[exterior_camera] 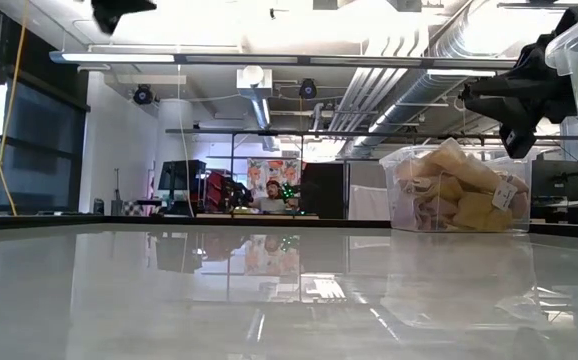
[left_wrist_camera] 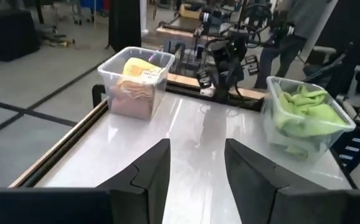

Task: Sort microfiber towel by color & place in baskets
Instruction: Return to Home Position

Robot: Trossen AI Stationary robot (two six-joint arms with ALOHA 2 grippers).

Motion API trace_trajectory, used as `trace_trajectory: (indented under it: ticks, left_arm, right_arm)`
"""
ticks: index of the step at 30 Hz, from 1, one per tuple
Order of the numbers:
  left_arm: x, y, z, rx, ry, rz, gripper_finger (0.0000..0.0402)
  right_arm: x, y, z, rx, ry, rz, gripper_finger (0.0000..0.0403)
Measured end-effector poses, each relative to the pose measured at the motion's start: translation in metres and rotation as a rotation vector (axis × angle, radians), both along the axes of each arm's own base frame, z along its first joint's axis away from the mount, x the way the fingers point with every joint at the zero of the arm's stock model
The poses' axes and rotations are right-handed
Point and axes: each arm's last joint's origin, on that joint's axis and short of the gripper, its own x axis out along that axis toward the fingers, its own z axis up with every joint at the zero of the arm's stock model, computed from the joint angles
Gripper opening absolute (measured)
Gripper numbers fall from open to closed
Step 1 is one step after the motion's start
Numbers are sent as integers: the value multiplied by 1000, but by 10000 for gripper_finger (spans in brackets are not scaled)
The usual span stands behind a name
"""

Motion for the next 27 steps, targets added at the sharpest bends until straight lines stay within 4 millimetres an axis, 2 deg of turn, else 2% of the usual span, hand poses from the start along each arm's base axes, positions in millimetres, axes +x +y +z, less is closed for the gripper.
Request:
trace_trajectory:
  ticks: [5, 9, 17, 23, 27]
  left_arm:
    - [-3, -1, -45, -7, -140, 9, 115]
    - [3, 1, -78, -126, -214, 27, 107]
    - [7, 3, -140, -268, -38, 77, 106]
    - [7, -2, -161, -379, -26, 27, 106]
    - [4, -11, -164, -267, -137, -9, 106]
  right_arm:
    - [0, 0, 0, 0, 0, 2, 98]
    - [0, 0, 0, 0, 0, 3, 98]
    - [0, 0, 0, 0, 0, 3, 98]
    - [0, 0, 0, 0, 0, 3, 98]
    - [0, 0, 0, 0, 1, 3, 98]
